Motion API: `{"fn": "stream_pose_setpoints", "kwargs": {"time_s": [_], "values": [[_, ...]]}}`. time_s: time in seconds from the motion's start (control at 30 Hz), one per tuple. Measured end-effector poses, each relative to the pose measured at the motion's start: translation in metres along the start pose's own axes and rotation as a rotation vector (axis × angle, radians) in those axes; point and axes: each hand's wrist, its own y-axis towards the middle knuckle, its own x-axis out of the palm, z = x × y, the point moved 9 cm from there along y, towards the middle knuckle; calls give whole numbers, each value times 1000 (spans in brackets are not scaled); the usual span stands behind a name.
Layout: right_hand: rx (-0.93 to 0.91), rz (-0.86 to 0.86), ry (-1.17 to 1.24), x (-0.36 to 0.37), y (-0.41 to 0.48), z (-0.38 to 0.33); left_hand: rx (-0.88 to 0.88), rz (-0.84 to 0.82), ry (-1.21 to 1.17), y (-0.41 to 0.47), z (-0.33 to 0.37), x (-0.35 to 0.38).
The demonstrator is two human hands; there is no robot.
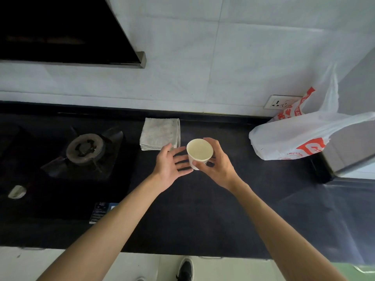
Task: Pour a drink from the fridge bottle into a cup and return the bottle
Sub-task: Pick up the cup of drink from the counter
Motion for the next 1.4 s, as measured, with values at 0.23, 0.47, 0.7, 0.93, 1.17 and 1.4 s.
{"fn": "stream_pose_setpoints", "kwargs": {"time_s": [0.23, 0.47, 0.7, 0.93, 1.17, 1.4], "values": [[-49, -46, -1, 10, 25, -21, 44, 10, -179, -10, 22, -14], [-98, -129, -1, 40, 39, -52, 111, 66, -241, -33, 44, -43], [-145, -195, 2, 81, 50, -101, 187, 90, -304, -69, 78, -80], [-149, -257, 33, 137, 51, -144, 256, 119, -326, -117, 108, -128], [-197, -350, 47, 207, 31, -198, 320, 179, -376, -178, 122, -193], [-269, -420, 62, 277, 0, -258, 389, 227, -406, -247, 132, -261]]}}
